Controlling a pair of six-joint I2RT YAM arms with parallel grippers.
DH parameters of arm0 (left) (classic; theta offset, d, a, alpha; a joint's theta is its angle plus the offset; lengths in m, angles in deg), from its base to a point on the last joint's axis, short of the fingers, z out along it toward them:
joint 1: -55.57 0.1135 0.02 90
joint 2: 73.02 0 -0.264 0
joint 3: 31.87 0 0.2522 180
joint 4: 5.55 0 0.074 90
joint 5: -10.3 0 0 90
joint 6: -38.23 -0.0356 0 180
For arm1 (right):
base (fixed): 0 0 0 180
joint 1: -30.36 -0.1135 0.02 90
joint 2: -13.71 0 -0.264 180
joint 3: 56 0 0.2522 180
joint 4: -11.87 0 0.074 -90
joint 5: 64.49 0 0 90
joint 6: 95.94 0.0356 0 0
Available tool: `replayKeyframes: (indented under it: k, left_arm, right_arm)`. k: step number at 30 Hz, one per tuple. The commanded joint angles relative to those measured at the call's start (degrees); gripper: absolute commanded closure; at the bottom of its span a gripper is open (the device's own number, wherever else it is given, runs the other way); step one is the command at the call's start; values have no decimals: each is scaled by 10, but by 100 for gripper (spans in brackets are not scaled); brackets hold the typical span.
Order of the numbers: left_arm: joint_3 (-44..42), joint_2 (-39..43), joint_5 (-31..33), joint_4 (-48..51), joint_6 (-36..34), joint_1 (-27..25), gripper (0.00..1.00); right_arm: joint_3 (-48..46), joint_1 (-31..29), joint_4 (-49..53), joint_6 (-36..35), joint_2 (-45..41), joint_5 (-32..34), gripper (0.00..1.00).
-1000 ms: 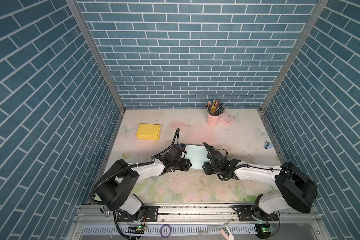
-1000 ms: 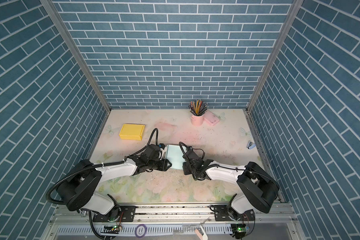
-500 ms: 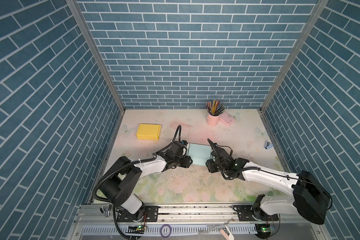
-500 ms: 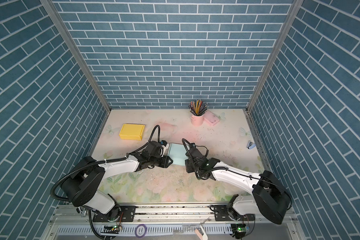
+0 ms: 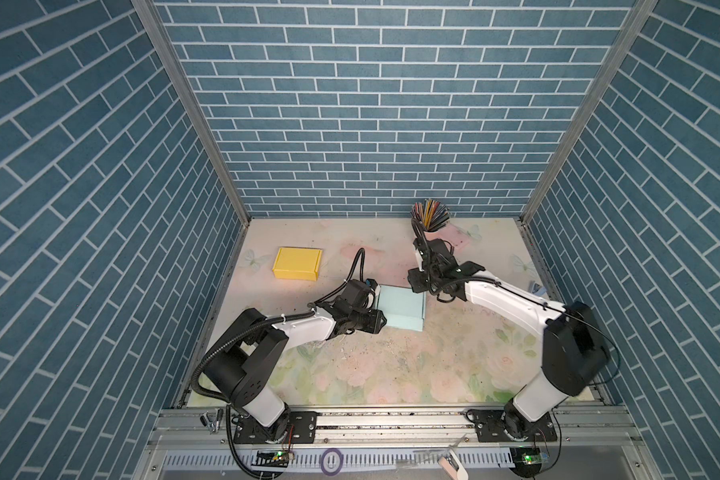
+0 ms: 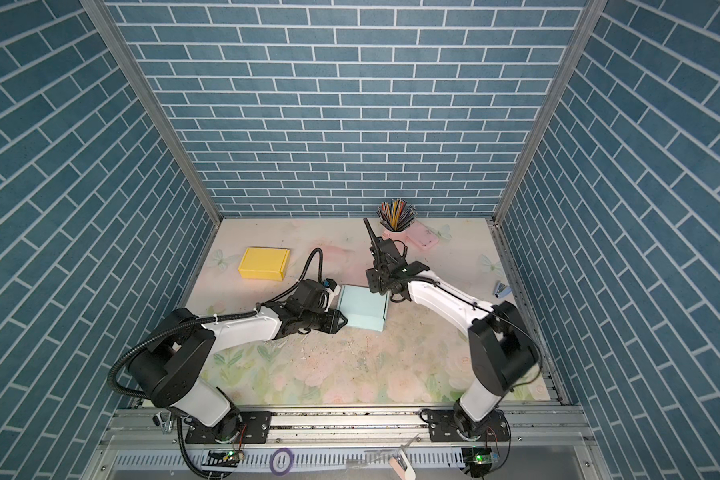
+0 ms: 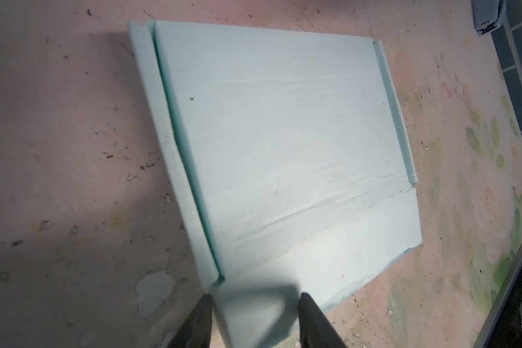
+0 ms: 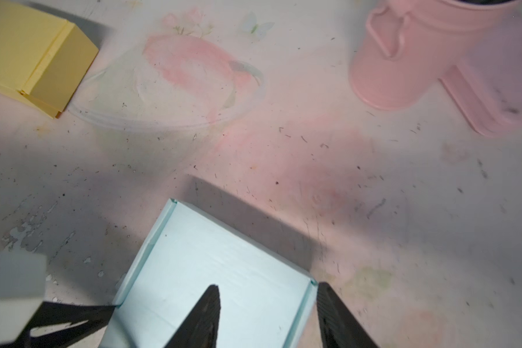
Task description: Fold the paper box
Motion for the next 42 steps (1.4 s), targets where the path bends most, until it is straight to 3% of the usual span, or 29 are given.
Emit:
replayKeyframes:
  k: [1,8,15,20,26,31,37,42]
  left_arm:
    - [13,-7,4,6,-7,3,53]
    - [27,-25,9,20,-25,3,53]
    - [23,-40,42,30,-43,2,53]
    - [6,-20,26,3,-30,2,53]
    - [4,10,-16,-9,-18,2,51]
    - [-6,15,-37,-23,-8,2,50]
    - [-18,33,-46,-26,2,2,48]
    - [-26,77,-20,15,-7,3,43]
  right_arm:
    - [33,3,53,-55,66,-61,47]
    - [21,12,46,-53,115,-115,48]
    - [10,13,44,-55,128,-112,49]
    - [-7,13,39,-50,98,-102,50]
    - [-67,13,34,-16,-47,-52,46]
    - [-180,13,39,46,-215,-34,37]
    - [-336,9,34,147,-366,-102,34]
    - [-389,2,28,185,-417,-133,32]
